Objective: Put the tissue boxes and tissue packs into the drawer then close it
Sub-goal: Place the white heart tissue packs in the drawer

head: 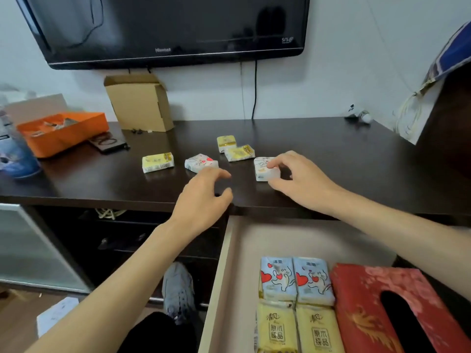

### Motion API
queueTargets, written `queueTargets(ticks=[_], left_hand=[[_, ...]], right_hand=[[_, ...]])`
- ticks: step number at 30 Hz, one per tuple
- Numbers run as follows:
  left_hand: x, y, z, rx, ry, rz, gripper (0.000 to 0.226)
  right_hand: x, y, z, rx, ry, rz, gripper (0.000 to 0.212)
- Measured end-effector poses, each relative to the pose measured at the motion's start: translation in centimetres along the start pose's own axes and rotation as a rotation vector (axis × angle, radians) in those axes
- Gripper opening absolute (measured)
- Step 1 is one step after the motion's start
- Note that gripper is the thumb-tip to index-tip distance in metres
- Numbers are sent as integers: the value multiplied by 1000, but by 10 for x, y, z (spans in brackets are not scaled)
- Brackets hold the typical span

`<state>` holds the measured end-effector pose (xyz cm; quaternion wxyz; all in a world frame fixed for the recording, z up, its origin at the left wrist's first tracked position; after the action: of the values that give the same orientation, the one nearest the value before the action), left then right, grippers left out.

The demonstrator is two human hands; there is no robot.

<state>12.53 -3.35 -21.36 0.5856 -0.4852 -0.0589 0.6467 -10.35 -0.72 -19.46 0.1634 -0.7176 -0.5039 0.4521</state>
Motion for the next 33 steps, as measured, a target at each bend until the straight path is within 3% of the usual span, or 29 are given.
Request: queueTargets(ticks=[6,9,14,20,24,30,33], left_hand=[[-45,18,-24,-210,-82,12,55],[-45,28,-28,-354,-48,-63,47],[-37,19,-10,-561,131,-32,41],[-30,2,2,-543,152,-59,35],[-25,-5,-15,-395,51,-237,43],[-18,-5,-9,-419,50,-234,78],[-17,-9,-10,-403,92,-141,72]], right_hand=[[-21,31,9,82,72,-8,61],[-22,35,18,81,84,-37,64],[-22,37,20,63,114,7,62],[-19,35,21,-18,159,-54,59],[-16,32,19,-34,158,-67,52],[-14,30,17,-41,100,-36,52],[-14,30,17,-61,97,-37,55]])
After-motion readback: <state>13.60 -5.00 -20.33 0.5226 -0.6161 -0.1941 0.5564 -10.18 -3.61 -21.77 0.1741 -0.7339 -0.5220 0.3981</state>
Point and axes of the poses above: each hand's wrist, its own x-axis away from the middle knuckle, its own y-axis out of the palm, z = x × y, the point moved 2 cm from there along -x, towards the middle knuckle, and after that the axes turned 12 degrees about z, right-handed, at the moved point
